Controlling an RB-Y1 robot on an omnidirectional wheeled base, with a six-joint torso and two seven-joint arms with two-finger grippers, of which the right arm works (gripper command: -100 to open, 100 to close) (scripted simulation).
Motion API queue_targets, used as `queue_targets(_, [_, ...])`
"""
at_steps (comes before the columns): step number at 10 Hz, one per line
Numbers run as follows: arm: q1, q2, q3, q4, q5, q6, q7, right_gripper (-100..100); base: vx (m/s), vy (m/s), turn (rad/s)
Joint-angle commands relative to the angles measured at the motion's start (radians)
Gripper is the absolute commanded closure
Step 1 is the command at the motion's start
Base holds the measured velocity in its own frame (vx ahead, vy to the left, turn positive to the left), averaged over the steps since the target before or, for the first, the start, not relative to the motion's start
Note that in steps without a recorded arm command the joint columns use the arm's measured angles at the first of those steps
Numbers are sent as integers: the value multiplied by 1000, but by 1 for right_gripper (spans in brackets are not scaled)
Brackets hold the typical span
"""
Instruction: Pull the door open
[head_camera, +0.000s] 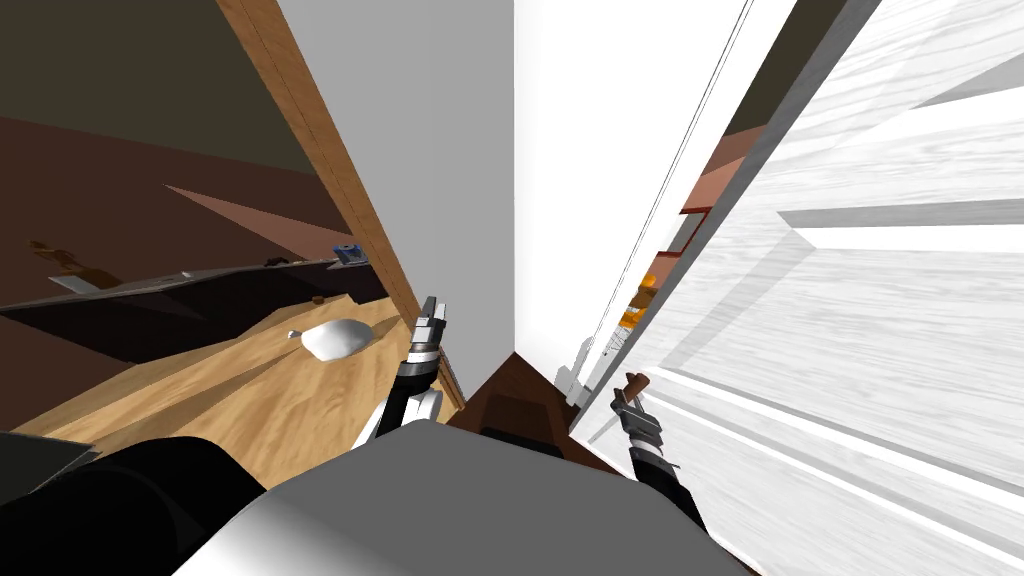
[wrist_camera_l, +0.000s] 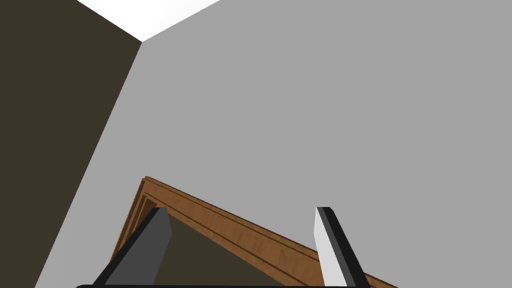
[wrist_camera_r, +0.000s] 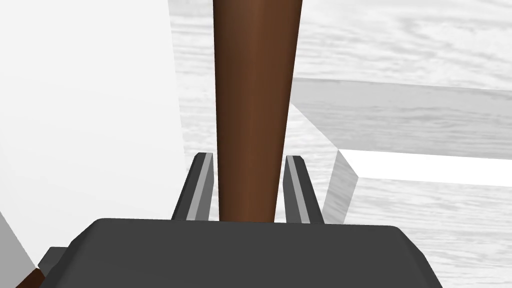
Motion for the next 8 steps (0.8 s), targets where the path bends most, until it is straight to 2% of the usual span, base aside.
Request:
queue_targets(1, [11, -16, 30, -9, 15, -11, -20, 100, -221, -17, 100])
queue_targets(4, [22, -41, 71, -24, 36, -28, -49, 100, -249, -21, 87])
queue_targets(5, [18, -36, 62, -20, 32, -24, -44, 100, -111, -20, 30])
queue_targets(6, [26, -47, 86, -22, 46, -37, -63, 100, -156, -14, 121])
queue_targets(8, [33, -63, 109, -24, 58, -53, -84, 100, -229, -45, 117])
